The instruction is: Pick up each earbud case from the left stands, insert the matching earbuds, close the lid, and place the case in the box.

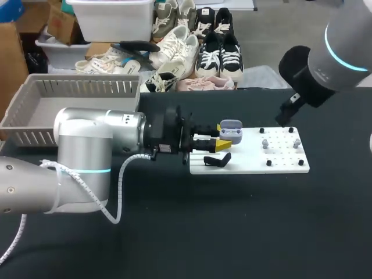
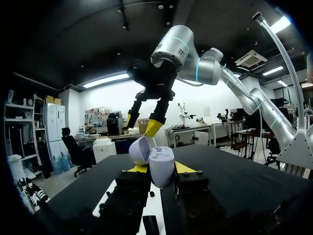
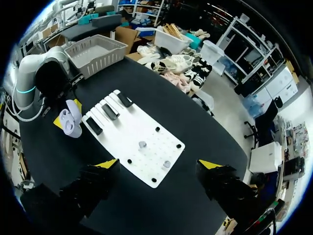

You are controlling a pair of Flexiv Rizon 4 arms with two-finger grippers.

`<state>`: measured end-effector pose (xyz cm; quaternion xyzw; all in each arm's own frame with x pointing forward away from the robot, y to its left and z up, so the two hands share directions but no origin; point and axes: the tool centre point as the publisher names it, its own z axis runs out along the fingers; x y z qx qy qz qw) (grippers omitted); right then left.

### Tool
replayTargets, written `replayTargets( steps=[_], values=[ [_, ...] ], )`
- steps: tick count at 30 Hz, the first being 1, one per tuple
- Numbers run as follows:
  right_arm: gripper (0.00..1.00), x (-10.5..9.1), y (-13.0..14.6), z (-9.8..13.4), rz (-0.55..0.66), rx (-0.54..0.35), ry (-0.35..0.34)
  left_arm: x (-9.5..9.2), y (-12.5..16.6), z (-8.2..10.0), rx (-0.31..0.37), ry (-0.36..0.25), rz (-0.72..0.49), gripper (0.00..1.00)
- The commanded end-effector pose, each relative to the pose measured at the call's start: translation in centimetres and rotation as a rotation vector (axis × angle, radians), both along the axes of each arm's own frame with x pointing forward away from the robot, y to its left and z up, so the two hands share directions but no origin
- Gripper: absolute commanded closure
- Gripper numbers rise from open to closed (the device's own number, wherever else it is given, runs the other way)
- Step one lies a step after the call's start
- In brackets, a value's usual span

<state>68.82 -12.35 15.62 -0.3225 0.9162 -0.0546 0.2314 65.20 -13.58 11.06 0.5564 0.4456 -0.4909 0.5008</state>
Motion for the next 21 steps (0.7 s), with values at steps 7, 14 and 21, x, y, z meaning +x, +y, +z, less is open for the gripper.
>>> replayTargets(
  steps=[7,14,21],
  values=[
    [0.00,0.9,-1.2,-3.4,-0.243,-0.275,-0.060,-0.2,0.0,0.0,-0.001,-0.002,0.006,1.00],
    [0.00,1.1,-2.0,-5.1,-0.279,-0.289,0.010,-0.2,0.0,0.0,-0.001,-0.002,0.006,1.00],
    [0.05,0.9,-2.7,-6.8,-0.278,-0.283,0.079,-0.2,0.0,0.0,-0.001,-0.002,0.006,1.00]
  ],
)
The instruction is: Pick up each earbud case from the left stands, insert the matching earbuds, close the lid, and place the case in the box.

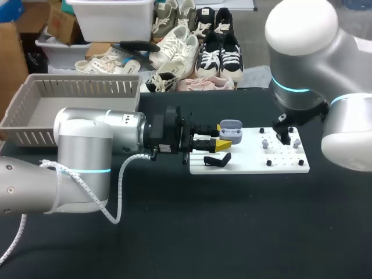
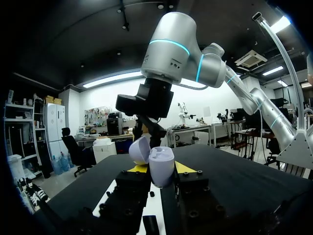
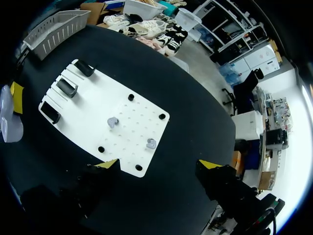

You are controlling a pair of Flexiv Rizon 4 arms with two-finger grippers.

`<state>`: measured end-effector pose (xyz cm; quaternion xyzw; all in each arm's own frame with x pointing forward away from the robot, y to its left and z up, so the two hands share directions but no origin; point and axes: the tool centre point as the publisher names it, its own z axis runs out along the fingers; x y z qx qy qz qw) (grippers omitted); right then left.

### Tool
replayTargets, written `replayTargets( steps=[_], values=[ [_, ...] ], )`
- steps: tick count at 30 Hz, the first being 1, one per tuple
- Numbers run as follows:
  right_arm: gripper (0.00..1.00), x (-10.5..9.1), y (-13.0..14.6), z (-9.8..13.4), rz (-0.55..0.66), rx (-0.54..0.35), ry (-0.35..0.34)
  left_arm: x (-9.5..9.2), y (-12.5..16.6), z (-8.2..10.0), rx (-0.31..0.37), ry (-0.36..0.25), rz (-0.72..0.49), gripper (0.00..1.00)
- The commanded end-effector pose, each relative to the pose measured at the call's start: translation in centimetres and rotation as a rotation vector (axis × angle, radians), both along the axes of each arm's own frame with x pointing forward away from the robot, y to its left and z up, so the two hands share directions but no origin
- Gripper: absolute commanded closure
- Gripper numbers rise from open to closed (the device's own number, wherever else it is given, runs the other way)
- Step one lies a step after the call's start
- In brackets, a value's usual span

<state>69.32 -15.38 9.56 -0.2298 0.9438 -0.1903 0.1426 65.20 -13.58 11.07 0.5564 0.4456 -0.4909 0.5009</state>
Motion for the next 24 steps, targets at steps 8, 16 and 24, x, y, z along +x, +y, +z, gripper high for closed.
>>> replayTargets(
  steps=[8,16,24],
  values=[
    [0.22,0.3,0.0,-2.0,-0.042,0.030,0.057,-0.2,0.0,0.0,-0.001,-0.002,0.006,1.00],
    [0.18,0.5,0.0,-2.9,-0.086,0.072,0.094,-0.2,0.0,0.0,-0.001,-0.002,0.006,1.00],
    [0.28,1.1,0.3,-3.4,-0.097,0.106,0.086,-0.2,0.0,0.0,-0.001,-0.002,0.006,1.00]
  ],
)
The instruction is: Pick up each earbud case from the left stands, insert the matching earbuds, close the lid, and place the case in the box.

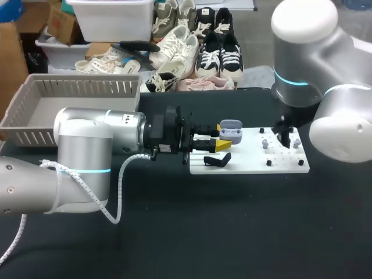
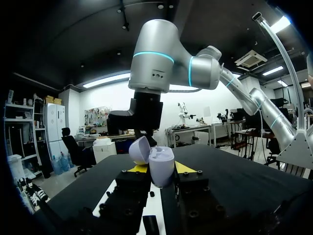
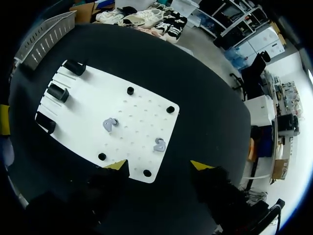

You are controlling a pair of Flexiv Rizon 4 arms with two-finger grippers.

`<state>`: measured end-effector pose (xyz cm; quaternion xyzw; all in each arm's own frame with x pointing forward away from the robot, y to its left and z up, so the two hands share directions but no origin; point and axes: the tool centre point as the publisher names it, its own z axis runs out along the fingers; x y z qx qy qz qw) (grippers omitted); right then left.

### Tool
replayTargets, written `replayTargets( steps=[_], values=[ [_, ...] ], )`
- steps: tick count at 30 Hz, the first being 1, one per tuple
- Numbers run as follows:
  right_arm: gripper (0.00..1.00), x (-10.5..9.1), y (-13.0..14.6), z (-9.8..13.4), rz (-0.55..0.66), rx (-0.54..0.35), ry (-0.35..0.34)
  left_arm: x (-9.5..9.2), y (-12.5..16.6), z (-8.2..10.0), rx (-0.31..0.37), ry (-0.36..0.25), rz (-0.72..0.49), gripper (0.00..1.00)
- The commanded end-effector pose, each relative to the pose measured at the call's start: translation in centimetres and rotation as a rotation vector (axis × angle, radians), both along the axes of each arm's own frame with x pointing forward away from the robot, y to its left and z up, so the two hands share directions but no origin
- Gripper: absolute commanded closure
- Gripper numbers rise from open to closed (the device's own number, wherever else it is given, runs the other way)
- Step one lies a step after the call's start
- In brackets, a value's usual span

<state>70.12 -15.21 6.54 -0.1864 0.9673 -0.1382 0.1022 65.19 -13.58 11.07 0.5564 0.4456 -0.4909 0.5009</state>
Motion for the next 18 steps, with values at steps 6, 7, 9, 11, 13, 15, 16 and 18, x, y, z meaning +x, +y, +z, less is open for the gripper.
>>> replayTargets(
  steps=[6,7,9,11,13,15,16,18],
  values=[
    [0.41,0.7,0.1,-1.0,-0.015,0.011,-0.001,-0.2,0.0,0.0,-0.001,-0.002,0.006,1.00],
    [0.42,0.8,0.0,-1.1,-0.016,0.011,0.003,-0.2,0.0,0.0,-0.001,-0.002,0.006,1.00],
    [0.42,0.8,0.1,-1.4,-0.016,0.017,0.008,-0.2,0.0,0.0,-0.001,-0.002,0.006,1.00],
    [0.41,0.8,0.1,-1.6,-0.016,0.017,0.011,-0.2,0.0,0.0,-0.001,-0.002,0.006,1.00],
    [0.43,0.8,0.1,-1.8,-0.016,0.021,0.013,-0.2,0.0,0.0,-0.001,-0.002,0.006,1.00],
    [0.44,0.8,0.1,-1.9,-0.017,0.023,0.015,-0.2,0.0,0.0,-0.001,-0.002,0.006,1.00],
    [0.49,0.9,0.1,-2.0,-0.018,0.024,0.016,-0.2,0.0,0.0,-0.001,-0.002,0.006,1.00],
    [0.52,1.0,0.0,-2.2,-0.023,0.028,0.019,-0.2,0.0,0.0,-0.001,-0.002,0.006,1.00]
  ],
)
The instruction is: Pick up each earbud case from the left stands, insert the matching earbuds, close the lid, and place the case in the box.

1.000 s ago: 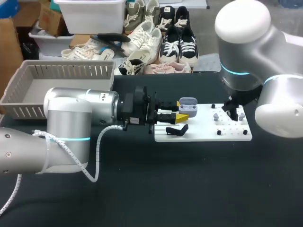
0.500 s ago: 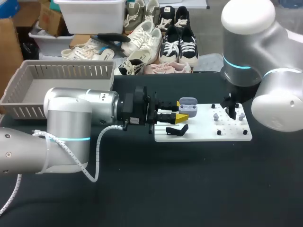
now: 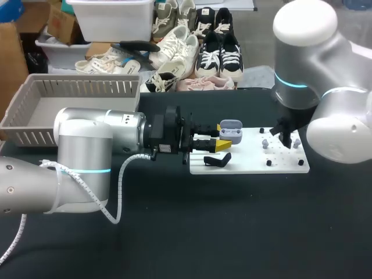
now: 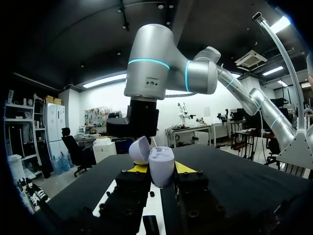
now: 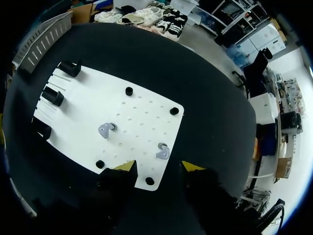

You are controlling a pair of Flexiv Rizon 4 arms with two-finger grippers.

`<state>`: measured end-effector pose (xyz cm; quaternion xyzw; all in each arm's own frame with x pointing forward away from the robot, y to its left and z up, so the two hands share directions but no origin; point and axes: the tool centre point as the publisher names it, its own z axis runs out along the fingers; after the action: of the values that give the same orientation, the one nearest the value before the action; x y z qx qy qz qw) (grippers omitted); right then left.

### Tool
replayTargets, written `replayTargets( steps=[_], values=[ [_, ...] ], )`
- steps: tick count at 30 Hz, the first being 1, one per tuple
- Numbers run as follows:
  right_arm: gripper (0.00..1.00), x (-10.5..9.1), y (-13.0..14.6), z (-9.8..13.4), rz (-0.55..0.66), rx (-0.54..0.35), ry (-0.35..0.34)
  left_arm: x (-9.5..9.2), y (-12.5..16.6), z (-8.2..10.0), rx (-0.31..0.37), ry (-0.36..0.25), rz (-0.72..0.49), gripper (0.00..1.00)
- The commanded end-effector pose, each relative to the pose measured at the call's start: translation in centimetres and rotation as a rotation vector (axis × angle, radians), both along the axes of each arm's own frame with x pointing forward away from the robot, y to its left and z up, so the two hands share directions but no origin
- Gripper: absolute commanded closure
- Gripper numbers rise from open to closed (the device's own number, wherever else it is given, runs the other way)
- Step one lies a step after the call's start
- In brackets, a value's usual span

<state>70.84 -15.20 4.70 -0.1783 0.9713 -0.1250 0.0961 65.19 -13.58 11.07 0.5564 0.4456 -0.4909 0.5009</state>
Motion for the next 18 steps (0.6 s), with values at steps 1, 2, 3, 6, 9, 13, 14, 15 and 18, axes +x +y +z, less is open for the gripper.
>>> replayTargets(
  steps=[1,2,3,6,9,13,14,15,18],
  values=[
    [0.55,0.3,0.0,-0.5,-0.008,0.002,0.005,-0.2,0.0,0.0,-0.001,-0.002,0.006,1.00],
    [0.56,0.4,-0.1,-0.6,-0.008,0.001,0.006,-0.2,0.0,0.0,-0.001,-0.002,0.006,1.00],
    [0.56,0.4,-0.1,-0.6,-0.010,0.002,0.007,-0.2,0.0,0.0,-0.001,-0.002,0.006,1.00],
    [0.56,0.5,-0.3,-0.9,-0.014,0.003,0.011,-0.2,0.0,0.0,-0.001,-0.002,0.006,1.00],
    [0.57,0.5,-0.4,-1.2,-0.018,0.005,0.016,-0.2,0.0,0.0,-0.001,-0.002,0.006,1.00],
    [0.59,0.6,-0.5,-1.5,-0.020,0.006,0.018,-0.2,0.0,0.0,-0.001,-0.002,0.006,1.00],
    [0.59,0.7,-0.6,-1.6,-0.022,0.006,0.018,-0.2,0.0,0.0,-0.001,-0.002,0.006,1.00],
    [0.60,0.7,-0.6,-1.6,-0.023,0.007,0.017,-0.2,0.0,0.0,-0.001,-0.002,0.006,1.00],
    [0.60,0.8,-0.6,-1.6,-0.025,0.006,0.015,-0.2,0.0,0.0,-0.001,-0.002,0.006,1.00]
  ],
)
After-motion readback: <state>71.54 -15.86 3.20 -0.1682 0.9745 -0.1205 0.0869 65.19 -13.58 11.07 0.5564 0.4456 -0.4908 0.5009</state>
